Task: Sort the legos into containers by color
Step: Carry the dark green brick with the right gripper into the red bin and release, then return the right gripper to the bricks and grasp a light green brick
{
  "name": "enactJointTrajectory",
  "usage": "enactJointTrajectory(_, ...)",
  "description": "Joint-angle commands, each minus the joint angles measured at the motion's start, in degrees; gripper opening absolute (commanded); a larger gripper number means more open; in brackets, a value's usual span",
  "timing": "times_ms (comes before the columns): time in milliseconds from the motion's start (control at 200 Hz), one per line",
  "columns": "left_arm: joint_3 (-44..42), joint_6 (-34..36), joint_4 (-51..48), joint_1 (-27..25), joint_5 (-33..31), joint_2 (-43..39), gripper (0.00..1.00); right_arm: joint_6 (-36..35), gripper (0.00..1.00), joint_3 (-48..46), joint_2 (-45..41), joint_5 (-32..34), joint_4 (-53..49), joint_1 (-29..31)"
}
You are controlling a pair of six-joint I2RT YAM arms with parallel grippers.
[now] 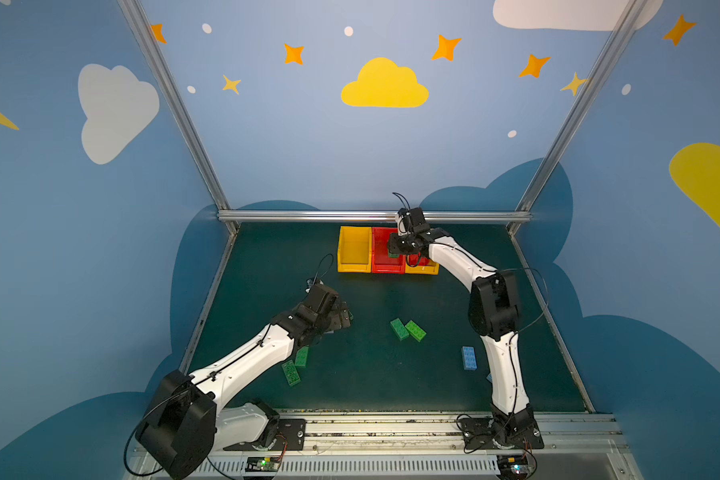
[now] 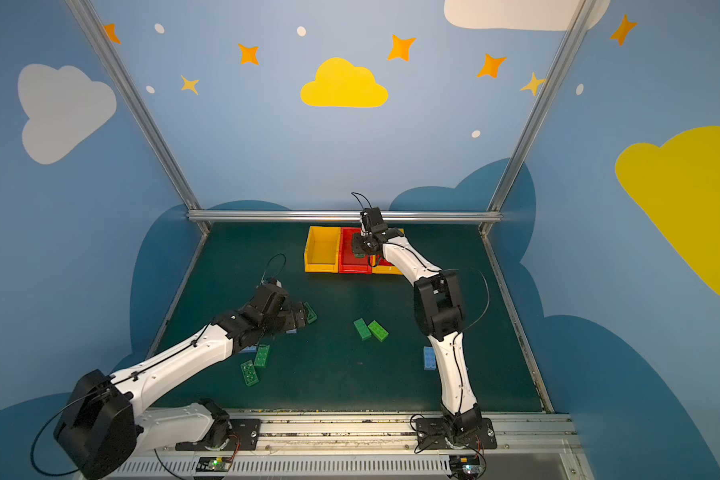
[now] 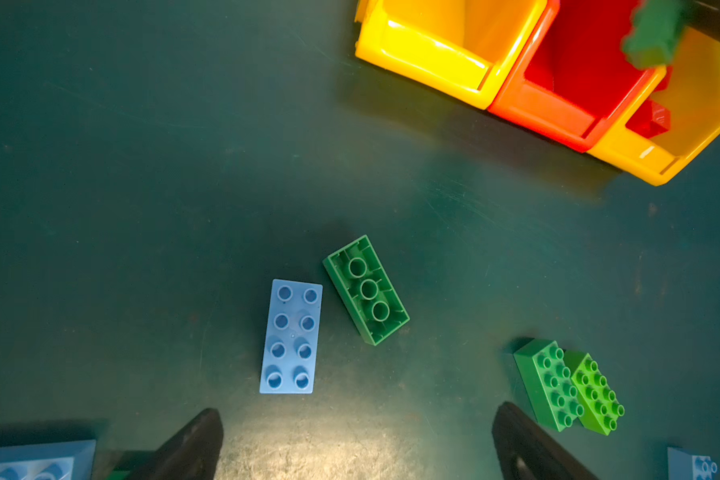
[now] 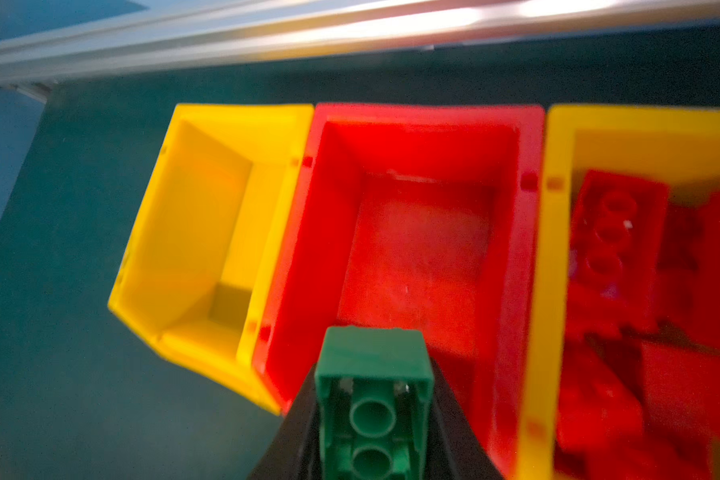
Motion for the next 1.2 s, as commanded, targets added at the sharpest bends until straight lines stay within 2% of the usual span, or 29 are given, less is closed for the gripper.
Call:
enactJointTrajectory(0, 1.52, -0.35, -3.22, 0.42, -0.02, 0.38, 1.0, -3.07, 0.33, 10.44, 5.24, 1.85, -1.87, -0.22)
enactJointTrajectory(70, 1.5, -0.62, -3.96, 0.52, -0.2, 0.22, 1.0, -4.08, 0.46, 15.56, 8.24, 1.91, -3.94, -0.34)
enactJointTrajectory(140, 1.2, -0.96, -4.45, 0.56, 0.02, -0.27, 1.0, -4.31, 0.62, 16.09, 8.13, 1.58, -4.29, -0.53)
enactJointTrajectory(245, 0.47, -1.51, -4.64, 0.62, 0.96, -1.21, 1.0, -4.61, 0.72, 12.51, 4.19, 0.78, -3.92, -0.55)
enactJointTrajectory(465, -2.48, -1.05, -4.24, 0.48, 5.63, -6.56, 1.0, -4.04, 0.72, -7.39, -12.32, -2.03, -2.01, 0.42)
enactJointTrajectory(676, -9.1, -3.74, -3.96, 0.33, 7.97, -17.45, 1.0, -3.89, 0.72, -33.67, -29.5, -4.49, 0.29, 2.59)
enactJointTrajectory(771, -11.58, -4.98, -5.16, 0.23, 8.08, -22.32, 1.0, -4.12, 0.72, -42.97, -34.53, -5.3, 1.07, 4.47)
enactJointTrajectory(966, -15.41, -7.41, -7.07, -0.13, 8.56, -27.58, 1.0, -4.06, 0.71, -54.79, -40.42, -1.17, 0.27, 8.78)
enactJointTrajectory(1191, -16.7, -9.22, -6.27, -1.56, 9.39, -27.96, 1.0, -3.27, 0.67, -63.24, -44.23, 2.53, -0.16, 8.81)
